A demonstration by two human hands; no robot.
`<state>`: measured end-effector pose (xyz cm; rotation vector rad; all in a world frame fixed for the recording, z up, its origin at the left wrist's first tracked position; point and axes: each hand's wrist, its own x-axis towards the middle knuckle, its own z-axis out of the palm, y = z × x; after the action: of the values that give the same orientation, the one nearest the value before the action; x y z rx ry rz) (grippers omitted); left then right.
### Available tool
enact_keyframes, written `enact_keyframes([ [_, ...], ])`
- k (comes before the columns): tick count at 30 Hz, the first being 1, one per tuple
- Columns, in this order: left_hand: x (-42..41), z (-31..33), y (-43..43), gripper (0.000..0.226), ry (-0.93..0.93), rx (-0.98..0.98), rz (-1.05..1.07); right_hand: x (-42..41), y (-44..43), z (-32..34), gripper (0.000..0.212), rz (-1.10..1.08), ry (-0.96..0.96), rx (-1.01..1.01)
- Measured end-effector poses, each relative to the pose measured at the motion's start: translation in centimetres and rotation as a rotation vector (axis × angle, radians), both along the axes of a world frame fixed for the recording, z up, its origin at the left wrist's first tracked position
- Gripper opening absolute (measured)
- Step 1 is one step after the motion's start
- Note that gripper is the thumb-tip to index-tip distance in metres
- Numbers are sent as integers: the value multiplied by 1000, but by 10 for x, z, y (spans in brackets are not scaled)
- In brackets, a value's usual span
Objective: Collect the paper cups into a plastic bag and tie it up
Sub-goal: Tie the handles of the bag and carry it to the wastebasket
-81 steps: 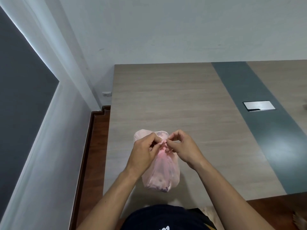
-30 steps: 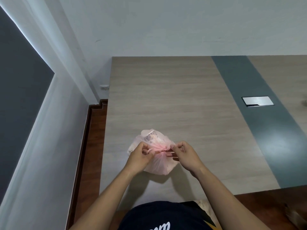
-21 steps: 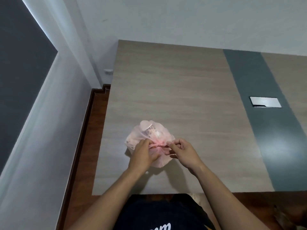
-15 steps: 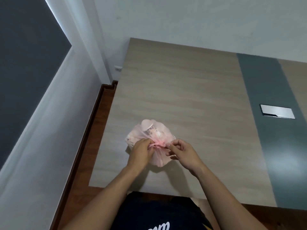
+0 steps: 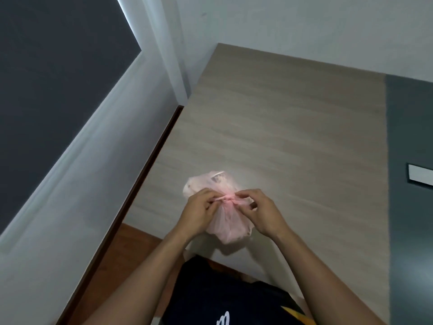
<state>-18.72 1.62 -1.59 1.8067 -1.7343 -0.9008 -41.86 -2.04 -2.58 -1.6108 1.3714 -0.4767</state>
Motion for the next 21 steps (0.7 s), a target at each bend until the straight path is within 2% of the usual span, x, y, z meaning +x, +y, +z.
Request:
enact_keyframes([
  [4,-14,4,28,18,31,31,133,-6,4,-4,8,71,19,-34],
  [12,-2,22,76,23,100,61,390,18,10,3,5,229,-130,17],
  [17,5,31,109,31,92,52,464,40,20,21,17,320,-176,6],
  [21,15,40,141,37,198,44,517,67,27,37,7,384,-172,-4],
])
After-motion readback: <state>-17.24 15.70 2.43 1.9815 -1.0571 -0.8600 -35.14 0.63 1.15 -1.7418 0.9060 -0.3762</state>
